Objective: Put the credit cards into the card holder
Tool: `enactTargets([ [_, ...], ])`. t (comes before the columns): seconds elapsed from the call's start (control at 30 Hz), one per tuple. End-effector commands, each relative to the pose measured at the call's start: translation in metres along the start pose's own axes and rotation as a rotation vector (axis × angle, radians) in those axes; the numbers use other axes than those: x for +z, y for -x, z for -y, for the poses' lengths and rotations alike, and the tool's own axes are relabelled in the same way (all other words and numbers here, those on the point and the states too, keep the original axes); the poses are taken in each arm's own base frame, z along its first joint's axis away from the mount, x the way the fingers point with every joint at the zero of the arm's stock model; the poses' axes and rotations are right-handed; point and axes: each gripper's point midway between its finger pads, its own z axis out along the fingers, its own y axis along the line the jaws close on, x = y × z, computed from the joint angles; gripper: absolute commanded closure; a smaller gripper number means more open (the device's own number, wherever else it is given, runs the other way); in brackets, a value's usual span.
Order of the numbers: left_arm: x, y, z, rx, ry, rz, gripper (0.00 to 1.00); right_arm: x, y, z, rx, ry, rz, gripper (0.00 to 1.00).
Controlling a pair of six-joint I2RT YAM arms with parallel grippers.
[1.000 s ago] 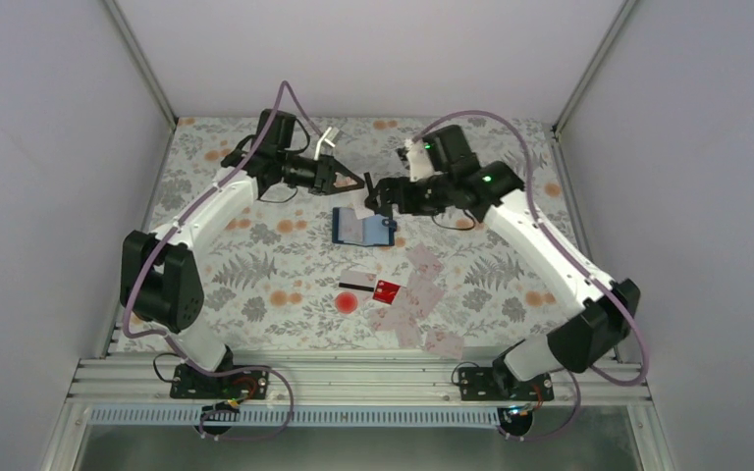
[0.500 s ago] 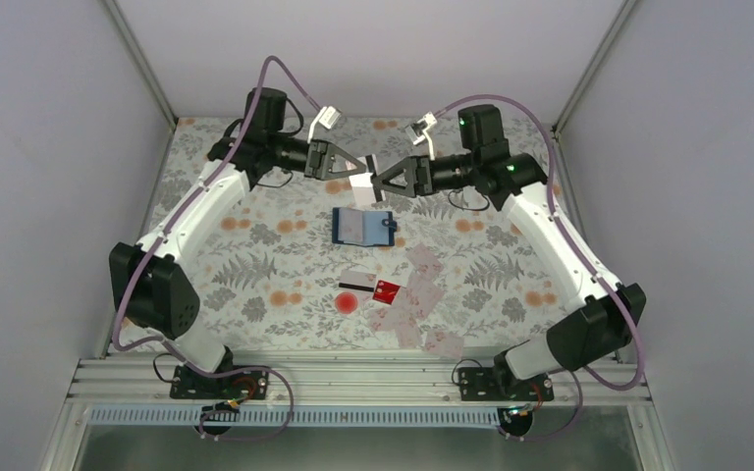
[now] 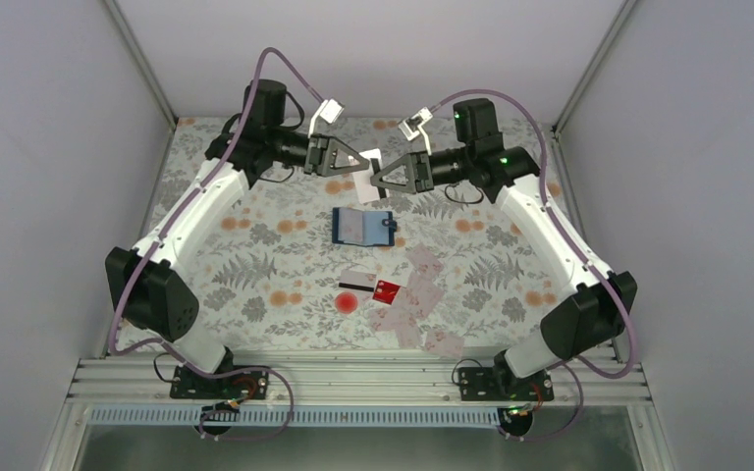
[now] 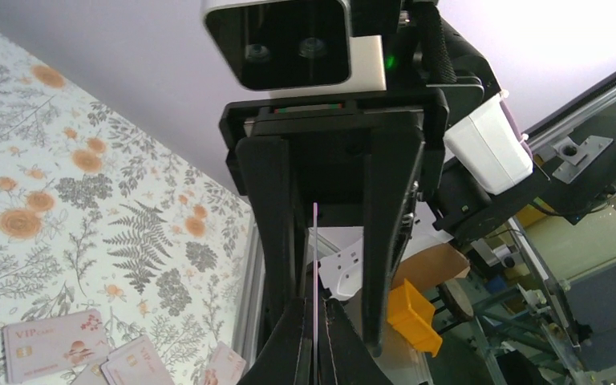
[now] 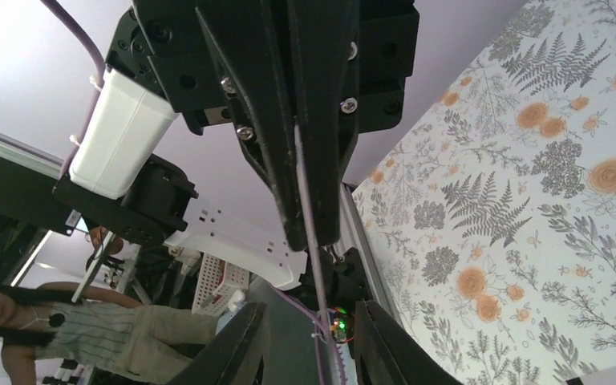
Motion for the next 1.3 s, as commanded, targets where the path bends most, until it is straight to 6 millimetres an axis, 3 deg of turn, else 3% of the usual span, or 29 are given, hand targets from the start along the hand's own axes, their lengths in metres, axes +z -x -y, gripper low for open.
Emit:
enactTargets([
  [0.0,0.002,0.005,0.014,0.062,-0.026,-0.004,0.97,0.000,0.007,-0.004,-0.029,0.014,0.007,0.77],
  [0.1,0.003,0.006,0.013,0.065,-0.009,0.001,0.96,0.001,0.007,0.002,-0.011,0.003,0.006,0.90],
  [0.17,0.002,0.007,0.012,0.068,0.013,0.013,0.87,0.001,0.008,0.001,-0.009,-0.001,0.011,0.96],
  [0.23,0.000,0.011,0.011,0.072,0.046,0.037,0.61,-0.001,0.013,-0.003,-0.018,-0.004,0.025,0.96],
  [0.3,-0.003,0.018,0.010,0.064,0.090,0.075,0.25,-0.003,0.021,-0.006,-0.035,-0.028,0.053,0.96],
  [0.33,-0.004,0.020,0.010,0.064,0.106,0.094,0.16,-0.005,0.026,-0.008,-0.039,-0.042,0.067,0.96],
  [0.4,-0.007,0.025,0.014,0.078,0.126,0.134,0.10,-0.007,0.035,-0.013,-0.043,-0.054,0.097,0.96],
  [0.63,-0.025,0.044,0.033,0.136,0.185,0.290,0.21,-0.018,0.064,-0.038,-0.084,-0.067,0.203,0.96],
  [0.8,-0.030,0.050,0.055,0.186,0.130,0.355,0.38,-0.024,0.076,-0.060,-0.119,-0.043,0.229,0.96],
  [0.93,-0.029,0.054,0.056,0.167,0.117,0.371,0.44,-0.029,0.086,-0.082,-0.162,-0.007,0.245,0.96],
  [1.27,-0.026,0.064,0.090,0.249,0.009,0.411,0.67,-0.032,0.093,-0.099,-0.199,0.026,0.242,0.96],
])
